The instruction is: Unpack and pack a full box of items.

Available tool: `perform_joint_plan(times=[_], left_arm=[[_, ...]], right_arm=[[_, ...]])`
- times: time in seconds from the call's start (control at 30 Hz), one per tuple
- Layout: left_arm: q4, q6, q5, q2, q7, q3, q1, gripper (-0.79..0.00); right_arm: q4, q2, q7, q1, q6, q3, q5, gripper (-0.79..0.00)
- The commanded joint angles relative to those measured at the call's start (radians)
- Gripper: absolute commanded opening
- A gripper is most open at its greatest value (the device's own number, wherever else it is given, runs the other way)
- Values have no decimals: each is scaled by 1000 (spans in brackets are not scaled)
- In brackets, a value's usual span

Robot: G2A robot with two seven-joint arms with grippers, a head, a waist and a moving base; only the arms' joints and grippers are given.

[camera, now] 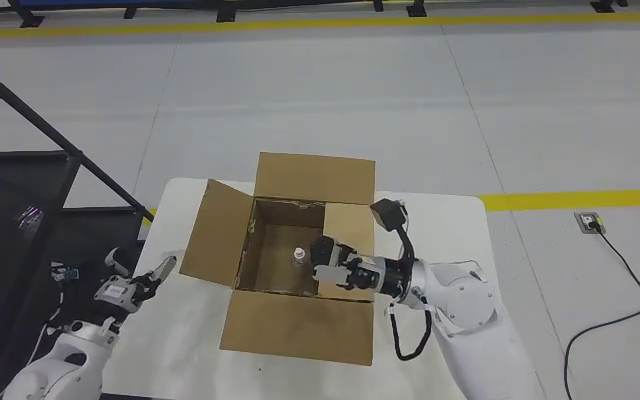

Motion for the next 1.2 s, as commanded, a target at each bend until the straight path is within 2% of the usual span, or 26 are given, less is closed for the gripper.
perform_joint_plan(times=[0.0,0.13,0.27,0.4,0.53,0.87,1.03,1.17], left_arm=[[-38,-19,-30,2,-18,-21,-1,0],[-102,-57,-78,4,-56,-14,-15,0],[-147,-83,-131,5,-111,33,-46,0],[-175,-92,-163,5,-174,114,-93,0],[-154,-98,-229,3,-280,236,-169,0],[92,-84,-372,-21,-516,560,-436,0],[246,-83,-482,-38,-598,657,-547,0],[328,-86,-519,-51,-635,717,-612,0]], right_arm=[[-18,7,21,-9,-13,9,-6,0],[-51,20,37,-34,-28,39,6,0],[-90,33,31,-71,-56,77,17,0],[-133,46,27,-117,-81,120,24,0],[-172,60,37,-169,-107,160,55,0],[-189,93,51,-284,-162,252,111,0],[-185,108,55,-324,-179,291,139,0],[-186,118,56,-345,-189,308,158,0]])
